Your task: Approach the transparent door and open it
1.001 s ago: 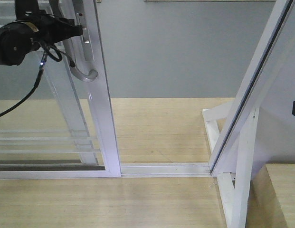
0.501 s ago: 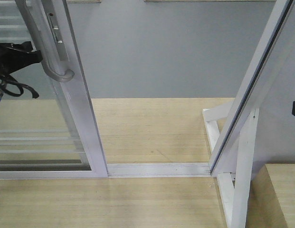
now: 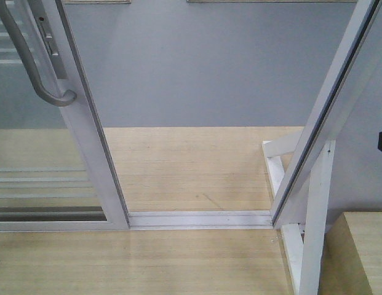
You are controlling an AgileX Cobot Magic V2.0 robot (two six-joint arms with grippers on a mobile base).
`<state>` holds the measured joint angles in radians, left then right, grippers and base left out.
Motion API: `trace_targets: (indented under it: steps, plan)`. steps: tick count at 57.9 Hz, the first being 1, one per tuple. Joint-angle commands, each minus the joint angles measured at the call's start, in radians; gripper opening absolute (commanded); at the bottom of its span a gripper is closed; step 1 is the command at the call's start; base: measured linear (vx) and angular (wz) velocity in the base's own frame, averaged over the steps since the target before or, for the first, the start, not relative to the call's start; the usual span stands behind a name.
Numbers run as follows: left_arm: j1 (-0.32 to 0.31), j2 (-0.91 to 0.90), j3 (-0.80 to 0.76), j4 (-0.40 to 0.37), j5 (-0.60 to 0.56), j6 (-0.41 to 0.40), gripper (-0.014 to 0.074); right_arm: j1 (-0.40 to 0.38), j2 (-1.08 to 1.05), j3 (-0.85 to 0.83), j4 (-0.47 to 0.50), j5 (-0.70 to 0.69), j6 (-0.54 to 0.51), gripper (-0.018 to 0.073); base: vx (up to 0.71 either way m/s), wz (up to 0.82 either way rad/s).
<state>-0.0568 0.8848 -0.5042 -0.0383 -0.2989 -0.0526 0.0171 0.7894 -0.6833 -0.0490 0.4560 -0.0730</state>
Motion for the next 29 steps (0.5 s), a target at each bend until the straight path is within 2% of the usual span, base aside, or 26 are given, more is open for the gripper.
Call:
trace_targets:
  steps: [1, 19, 25, 29]
  plan:
    - [-0.001, -0.063, -0.004, 0.001, -0.068, 0.0, 0.0419, -0.005, 0.004, -0.029, -0.006, -0.072, -0.005, 0.0264, 0.0, 0.0]
    - [0.0, -0.098, 0.012, 0.001, -0.056, 0.0, 0.0405, -0.005, 0.004, -0.029, -0.006, -0.072, -0.005, 0.0264, 0.0, 0.0]
    - [0.0, -0.145, 0.055, 0.001, -0.051, -0.011, 0.0332, -0.005, 0.004, -0.029, -0.006, -0.072, -0.005, 0.0264, 0.0, 0.0]
    - [0.0, -0.231, 0.109, 0.001, -0.05, -0.012, 0.0233, -0.005, 0.004, -0.029, -0.006, -0.072, -0.005, 0.0264, 0.0, 0.0]
